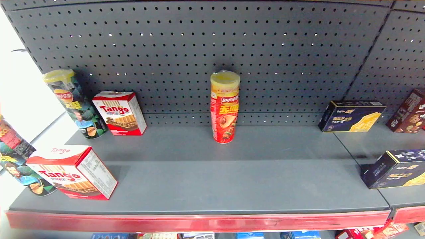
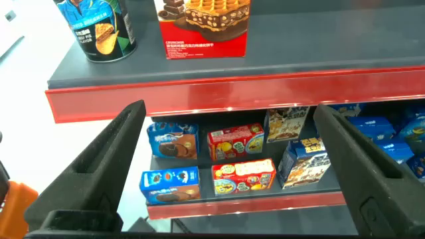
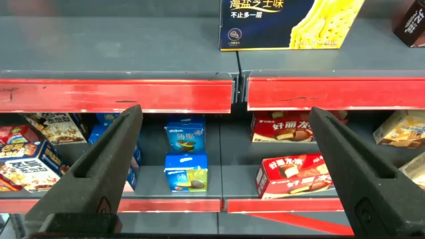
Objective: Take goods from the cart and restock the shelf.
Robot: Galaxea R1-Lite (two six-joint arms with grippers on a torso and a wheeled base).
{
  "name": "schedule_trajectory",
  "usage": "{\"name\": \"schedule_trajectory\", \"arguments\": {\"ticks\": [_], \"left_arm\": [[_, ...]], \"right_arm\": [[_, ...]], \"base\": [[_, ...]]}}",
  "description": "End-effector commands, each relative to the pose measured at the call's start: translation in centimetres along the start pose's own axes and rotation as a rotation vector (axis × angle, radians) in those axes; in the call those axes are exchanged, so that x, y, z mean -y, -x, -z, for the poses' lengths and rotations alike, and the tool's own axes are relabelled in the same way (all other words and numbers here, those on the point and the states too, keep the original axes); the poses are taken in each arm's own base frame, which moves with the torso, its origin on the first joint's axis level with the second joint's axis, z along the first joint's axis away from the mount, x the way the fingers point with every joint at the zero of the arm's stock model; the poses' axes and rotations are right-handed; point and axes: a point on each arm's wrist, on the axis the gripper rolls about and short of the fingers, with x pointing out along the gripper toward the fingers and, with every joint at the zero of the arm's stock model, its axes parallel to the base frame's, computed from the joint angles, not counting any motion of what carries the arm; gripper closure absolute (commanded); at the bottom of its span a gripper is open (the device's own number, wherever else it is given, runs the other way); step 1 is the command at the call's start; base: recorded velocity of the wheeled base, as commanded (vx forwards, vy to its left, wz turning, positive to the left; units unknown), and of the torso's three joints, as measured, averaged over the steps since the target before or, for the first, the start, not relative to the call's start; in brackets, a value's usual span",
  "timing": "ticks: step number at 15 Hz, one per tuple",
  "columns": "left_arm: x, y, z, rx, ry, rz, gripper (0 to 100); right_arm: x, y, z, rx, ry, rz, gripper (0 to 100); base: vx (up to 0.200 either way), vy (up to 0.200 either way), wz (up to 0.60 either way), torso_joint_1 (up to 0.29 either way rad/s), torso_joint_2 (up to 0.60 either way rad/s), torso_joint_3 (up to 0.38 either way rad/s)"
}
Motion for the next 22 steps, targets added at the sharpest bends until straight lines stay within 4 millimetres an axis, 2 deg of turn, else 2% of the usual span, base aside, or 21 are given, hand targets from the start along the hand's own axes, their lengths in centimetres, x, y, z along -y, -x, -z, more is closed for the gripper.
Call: {"name": "schedule_trajectory", "arguments": {"ticks": [1, 2, 12, 22], "left_arm": [[0.0, 0.0, 0.0, 0.0, 0.0, 0.0, 0], [0.0, 0.0, 0.0, 0.0, 0.0, 0.0, 0], [0.0, 0.0, -0.01, 0.002, 0.0, 0.001, 0], [0.01, 0.0, 0.0, 0.001, -0.001, 0.012, 0]], "right_arm": [[0.0, 0.0, 0.0, 0.0, 0.0, 0.0, 0], [0.0, 0.0, 0.0, 0.0, 0.0, 0.0, 0], [0.0, 0.0, 0.0, 0.0, 0.0, 0.001, 0], [0.0, 0.0, 0.0, 0.0, -0.001, 0.001, 0]], "base": [[0.0, 0.0, 0.0, 0.0, 0.0, 0.0], [0.0, 0.0, 0.0, 0.0, 0.0, 0.0], [0.0, 0.0, 0.6, 0.004, 0.0, 0.004], [0.0, 0.0, 0.0, 0.0, 0.0, 0.0]]}}
